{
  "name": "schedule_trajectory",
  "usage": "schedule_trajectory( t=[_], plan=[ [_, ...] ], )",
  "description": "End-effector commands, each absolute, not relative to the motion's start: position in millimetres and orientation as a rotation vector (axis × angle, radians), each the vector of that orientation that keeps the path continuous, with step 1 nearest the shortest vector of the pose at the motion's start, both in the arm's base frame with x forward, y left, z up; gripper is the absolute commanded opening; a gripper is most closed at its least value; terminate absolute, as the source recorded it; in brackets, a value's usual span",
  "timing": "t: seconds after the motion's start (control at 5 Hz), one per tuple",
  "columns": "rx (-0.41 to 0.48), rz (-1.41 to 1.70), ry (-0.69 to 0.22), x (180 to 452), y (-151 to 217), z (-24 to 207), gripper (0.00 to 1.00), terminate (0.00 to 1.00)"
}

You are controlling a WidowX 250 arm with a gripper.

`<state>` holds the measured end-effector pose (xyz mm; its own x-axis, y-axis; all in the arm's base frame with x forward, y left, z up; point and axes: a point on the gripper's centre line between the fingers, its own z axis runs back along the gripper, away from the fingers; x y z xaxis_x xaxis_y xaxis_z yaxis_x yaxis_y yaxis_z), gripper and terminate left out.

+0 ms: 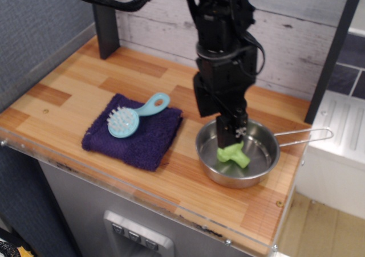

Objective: Pick up the cauliflower from pot and put it on the table

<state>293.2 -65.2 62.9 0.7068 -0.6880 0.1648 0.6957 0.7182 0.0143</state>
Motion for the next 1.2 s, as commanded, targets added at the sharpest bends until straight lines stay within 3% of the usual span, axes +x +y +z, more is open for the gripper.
schedule_trajectory(
  t=[0.0,0.4,0.6,0.8,1.0],
  plan=[
    [-0.139,-0.830,-0.167,298,-74,33,1.00,0.00],
    [-0.172,-0.921,-0.195,309,-83,17,1.00,0.00],
    [-0.163,-0.929,-0.234,307,-82,32,0.00,0.00],
    [-0.242,-0.927,-0.345,308,-72,79,0.00,0.00],
    [-0.285,-0.749,-0.417,322,-27,118,0.00,0.00]
  ],
)
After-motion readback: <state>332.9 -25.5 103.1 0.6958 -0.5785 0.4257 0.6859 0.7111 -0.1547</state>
